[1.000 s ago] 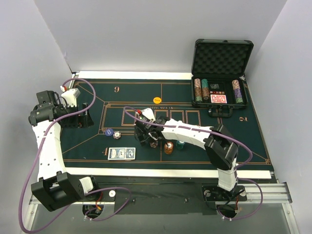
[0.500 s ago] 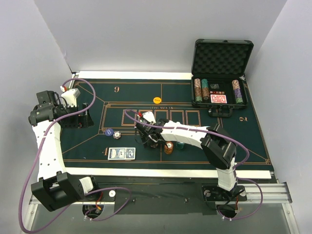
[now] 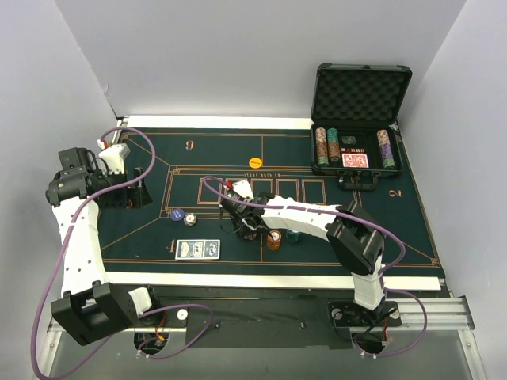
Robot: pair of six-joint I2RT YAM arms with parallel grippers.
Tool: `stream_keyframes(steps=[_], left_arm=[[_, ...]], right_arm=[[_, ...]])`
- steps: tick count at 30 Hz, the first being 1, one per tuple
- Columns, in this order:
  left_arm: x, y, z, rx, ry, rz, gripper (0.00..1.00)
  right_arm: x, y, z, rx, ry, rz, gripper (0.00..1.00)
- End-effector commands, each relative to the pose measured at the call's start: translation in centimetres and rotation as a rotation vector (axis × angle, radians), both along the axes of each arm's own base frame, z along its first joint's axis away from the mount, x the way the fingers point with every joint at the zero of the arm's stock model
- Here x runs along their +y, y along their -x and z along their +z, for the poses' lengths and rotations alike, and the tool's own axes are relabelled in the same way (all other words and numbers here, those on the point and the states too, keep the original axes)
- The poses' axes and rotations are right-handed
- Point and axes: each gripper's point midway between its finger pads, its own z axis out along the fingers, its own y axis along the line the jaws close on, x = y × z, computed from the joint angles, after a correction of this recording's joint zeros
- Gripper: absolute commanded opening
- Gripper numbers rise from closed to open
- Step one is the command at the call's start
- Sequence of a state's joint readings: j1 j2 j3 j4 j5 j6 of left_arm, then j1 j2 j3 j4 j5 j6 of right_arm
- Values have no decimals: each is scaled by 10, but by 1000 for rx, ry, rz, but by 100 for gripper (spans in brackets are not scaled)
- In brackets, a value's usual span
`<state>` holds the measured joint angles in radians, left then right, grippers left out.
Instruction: Distribute texas hold em gaming equipment
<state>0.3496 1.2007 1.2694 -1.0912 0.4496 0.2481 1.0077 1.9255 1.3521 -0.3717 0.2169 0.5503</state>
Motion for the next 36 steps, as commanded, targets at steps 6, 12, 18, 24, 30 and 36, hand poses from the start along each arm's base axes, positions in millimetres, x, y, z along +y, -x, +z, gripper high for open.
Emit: stream_keyframes(steps=[6,12,18,24,30,36], left_arm=[[1,0,9,-47,-19,-6,96],[1,-1,9,-49,-14,-5,96],[1,-1,8,-46,-13,-5,96],[1,-1,8,-46,-12,-6,96],[0,-1,7,-43,-8,-5,96],[-1,-2,8,-47,-6,-10,96]], right_arm=[[-10,-1,7,-27,17,-26,35],[-10,-3,20,-46,1,-25,33],[-8,-4,30,-57,-12,-20,32],[-6,-6,38,-68,-22,-15,31],[-8,-19,56,-88,-41,-31,30],[-20,-52,75,-90,-68,-91,28]])
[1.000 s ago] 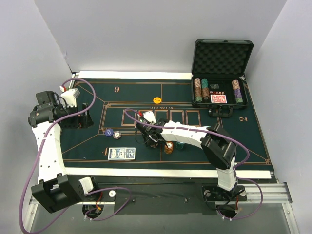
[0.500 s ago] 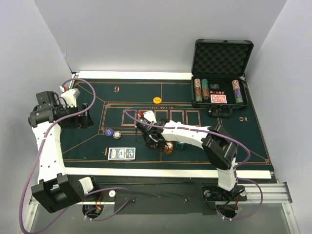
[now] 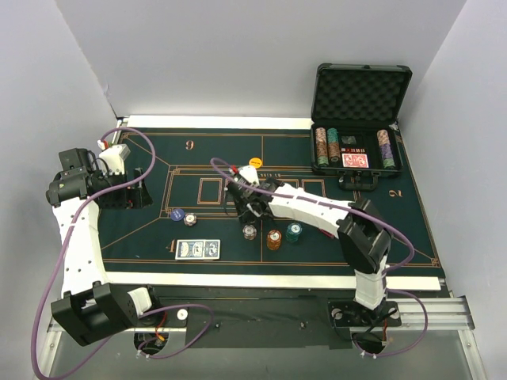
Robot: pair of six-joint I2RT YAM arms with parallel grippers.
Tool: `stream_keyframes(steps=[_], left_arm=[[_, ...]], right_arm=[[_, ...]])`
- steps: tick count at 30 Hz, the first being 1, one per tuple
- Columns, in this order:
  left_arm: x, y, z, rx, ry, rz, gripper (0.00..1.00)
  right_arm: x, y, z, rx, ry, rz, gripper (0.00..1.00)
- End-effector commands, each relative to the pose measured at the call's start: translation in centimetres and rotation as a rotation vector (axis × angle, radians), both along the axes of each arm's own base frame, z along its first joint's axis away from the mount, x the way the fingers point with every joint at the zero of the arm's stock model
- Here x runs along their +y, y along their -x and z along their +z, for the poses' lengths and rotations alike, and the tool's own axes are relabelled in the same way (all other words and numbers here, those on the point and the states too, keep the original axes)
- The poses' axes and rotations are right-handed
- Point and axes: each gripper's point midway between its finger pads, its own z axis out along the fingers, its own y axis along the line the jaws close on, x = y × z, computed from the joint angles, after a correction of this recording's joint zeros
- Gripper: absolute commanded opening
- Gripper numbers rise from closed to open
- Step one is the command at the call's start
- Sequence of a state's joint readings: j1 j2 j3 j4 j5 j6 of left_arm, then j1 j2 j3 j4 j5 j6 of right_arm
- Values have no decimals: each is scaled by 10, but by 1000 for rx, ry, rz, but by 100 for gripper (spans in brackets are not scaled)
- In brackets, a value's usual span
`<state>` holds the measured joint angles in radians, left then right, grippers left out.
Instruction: Distribute texas hold em gaming equipment
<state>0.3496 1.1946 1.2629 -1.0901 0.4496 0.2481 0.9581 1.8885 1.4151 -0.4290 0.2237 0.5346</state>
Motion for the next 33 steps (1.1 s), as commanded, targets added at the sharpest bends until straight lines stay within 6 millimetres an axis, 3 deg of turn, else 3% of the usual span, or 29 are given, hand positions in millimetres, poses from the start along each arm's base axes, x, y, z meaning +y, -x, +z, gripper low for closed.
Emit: stream_keyframes(steps=[1,6,8,9,10,11,12,13,14,15,16,17,22,33], left_arm=[[0,-3,9,-49,-6,-11,96],[0,-4,9,-48,-4,-11,96],[1,-5,9,-46,-5,-10,96],[1,-6,9,-46,-5,-11,96],[1,-7,9,-45,-5,-11,96],[2,-7,9,-45,-5,-11,96],[1,-8,9,-44,-5,-12,96],[2,-9,9,-42,-4,-11,96],[2,-9,9,-44,-6,-12,96],[3,-10,9,-44,-6,-12,96],[3,-11,9,-44,-5,-11,96],[4,-12,8,-41,-4,-12,96],[5,-17,6,-35,1,-10,96],[7,-25,-3,-12,13,-18,96]], right_arm=[[-14,-38,49,-64,-46,-59,28],[-22,-70,53,-52,-52,-93,28],[-25,-87,54,-47,-59,-114,28],[-27,-101,63,-63,-80,-133,28],[-28,-105,54,-42,-68,-138,28],[-31,-120,63,-60,-87,-157,28],[-32,-124,50,-35,-70,-162,27],[-34,-138,57,-49,-85,-177,27],[-37,-146,47,-31,-74,-186,27],[-34,-154,49,-39,-84,-187,27],[-36,-159,35,-15,-67,-189,27],[-33,-168,41,-32,-81,-189,27],[-21,-188,13,-2,-69,-185,27],[7,-207,-13,10,-149,-195,29]])
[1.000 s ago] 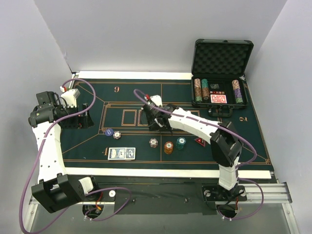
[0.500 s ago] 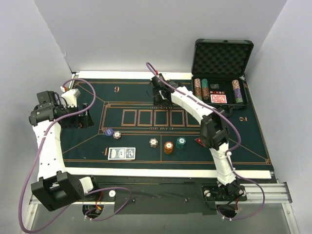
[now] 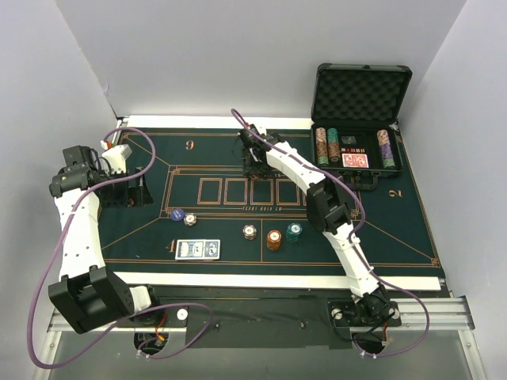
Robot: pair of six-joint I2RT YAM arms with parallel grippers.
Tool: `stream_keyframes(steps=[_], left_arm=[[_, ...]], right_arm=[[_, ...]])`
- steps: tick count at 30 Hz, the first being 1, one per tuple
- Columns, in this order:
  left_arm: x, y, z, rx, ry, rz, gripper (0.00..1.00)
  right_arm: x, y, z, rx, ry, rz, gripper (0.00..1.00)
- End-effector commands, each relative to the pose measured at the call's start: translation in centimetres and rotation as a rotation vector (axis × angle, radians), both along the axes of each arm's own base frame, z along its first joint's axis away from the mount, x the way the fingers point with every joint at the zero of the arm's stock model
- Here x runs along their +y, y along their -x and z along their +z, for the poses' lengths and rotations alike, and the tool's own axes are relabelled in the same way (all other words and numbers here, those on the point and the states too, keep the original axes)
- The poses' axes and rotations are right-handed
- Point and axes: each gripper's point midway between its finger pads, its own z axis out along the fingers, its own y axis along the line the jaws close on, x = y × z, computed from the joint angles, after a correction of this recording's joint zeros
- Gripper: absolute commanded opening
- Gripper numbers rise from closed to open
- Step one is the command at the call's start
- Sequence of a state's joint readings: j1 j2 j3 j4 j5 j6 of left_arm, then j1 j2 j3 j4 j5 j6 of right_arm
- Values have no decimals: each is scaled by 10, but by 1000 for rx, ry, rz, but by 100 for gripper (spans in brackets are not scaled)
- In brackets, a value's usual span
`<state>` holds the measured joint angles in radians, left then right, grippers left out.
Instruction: Distribute texas hold em gaming equipment
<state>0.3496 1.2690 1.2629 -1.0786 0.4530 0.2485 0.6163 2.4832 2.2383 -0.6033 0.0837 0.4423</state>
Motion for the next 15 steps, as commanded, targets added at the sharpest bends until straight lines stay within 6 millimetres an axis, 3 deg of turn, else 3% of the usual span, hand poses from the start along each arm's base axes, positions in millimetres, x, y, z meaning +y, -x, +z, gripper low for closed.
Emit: stream_keyframes(steps=[1,11,15], left_arm=[[4,-17,13,-70,-8,-16,96],[3,-20,10,-74,-2,-21,96],[4,-21,9,-73,1,-21,96]], right_arm=[[17,-10,20,-38,-72,1,29],[34,-9,-8,-3,-99,27,32],[36,-11,-15,0,-103,17,41]])
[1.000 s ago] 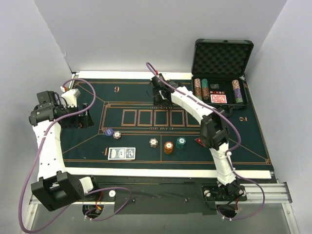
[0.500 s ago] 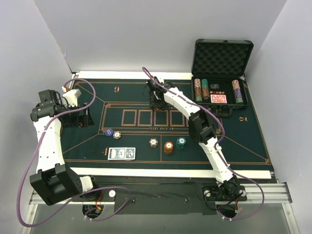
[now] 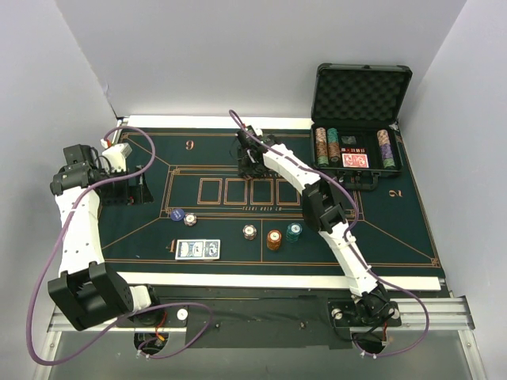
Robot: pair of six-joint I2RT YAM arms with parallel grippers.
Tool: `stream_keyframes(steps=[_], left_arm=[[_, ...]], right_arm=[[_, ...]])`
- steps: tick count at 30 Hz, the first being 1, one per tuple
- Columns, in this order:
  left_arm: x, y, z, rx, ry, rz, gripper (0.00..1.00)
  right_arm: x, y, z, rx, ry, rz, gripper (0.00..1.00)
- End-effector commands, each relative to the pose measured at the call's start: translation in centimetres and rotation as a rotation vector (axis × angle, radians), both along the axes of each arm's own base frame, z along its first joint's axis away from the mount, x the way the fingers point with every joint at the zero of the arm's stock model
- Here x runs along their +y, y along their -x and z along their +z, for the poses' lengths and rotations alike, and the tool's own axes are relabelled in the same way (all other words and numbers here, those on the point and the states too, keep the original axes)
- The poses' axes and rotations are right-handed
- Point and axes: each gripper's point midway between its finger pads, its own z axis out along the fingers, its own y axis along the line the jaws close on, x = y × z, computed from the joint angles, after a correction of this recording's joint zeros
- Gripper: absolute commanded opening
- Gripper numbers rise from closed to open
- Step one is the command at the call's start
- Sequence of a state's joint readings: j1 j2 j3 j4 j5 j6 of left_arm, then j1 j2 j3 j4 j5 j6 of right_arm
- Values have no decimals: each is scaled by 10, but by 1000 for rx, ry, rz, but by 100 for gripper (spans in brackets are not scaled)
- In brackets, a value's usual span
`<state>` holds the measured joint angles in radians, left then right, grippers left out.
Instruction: Distribute texas hold em gaming equipment
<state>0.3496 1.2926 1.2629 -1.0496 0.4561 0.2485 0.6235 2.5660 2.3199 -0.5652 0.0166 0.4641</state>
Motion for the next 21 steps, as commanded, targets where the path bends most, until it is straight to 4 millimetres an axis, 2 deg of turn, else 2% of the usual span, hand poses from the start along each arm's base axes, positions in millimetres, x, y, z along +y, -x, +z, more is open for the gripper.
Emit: stream_keyframes(steps=[1,2,4,6,9,12,13,14,15,16,17,18,19,21], left_arm=[[2,-13,13,-68,-2,-17,96],[2,-13,12,-66,-1,-14,96],[3,-14,12,-63,-1,-9,96],[2,-12,10,-60,0,-10,96],[1,-11,11,-62,0,-9,96],[0,-8,12,-63,-2,-8,96],[1,-7,14,-65,-3,-5,96],[0,-6,15,-68,-4,-5,96],[-1,-5,18,-73,-5,-4,96],[0,-5,19,-74,-4,-2,96],[-1,-4,22,-79,-3,0,96],[-2,-3,22,-78,-2,1,96],[-2,-2,23,-80,0,4,96],[-3,0,23,-75,4,6,96]], right_arm=[[11,-4,0,-10,-27,-6,44],[12,-4,0,-9,-28,-4,53],[13,-3,-2,-9,-28,-4,62],[16,-2,-2,-9,-32,-3,66],[17,-1,4,-16,-34,-5,68],[11,3,21,-31,-31,-13,69],[10,3,37,-57,-33,-19,69],[4,7,38,-51,-21,-24,69],[-1,8,52,-71,-17,-32,69],[-5,14,54,-67,-5,-33,70],[-9,16,69,-92,-3,-36,71],[-15,25,66,-79,19,-36,73],[-20,34,78,-93,30,-31,75],[-22,53,87,-107,64,-12,81]])
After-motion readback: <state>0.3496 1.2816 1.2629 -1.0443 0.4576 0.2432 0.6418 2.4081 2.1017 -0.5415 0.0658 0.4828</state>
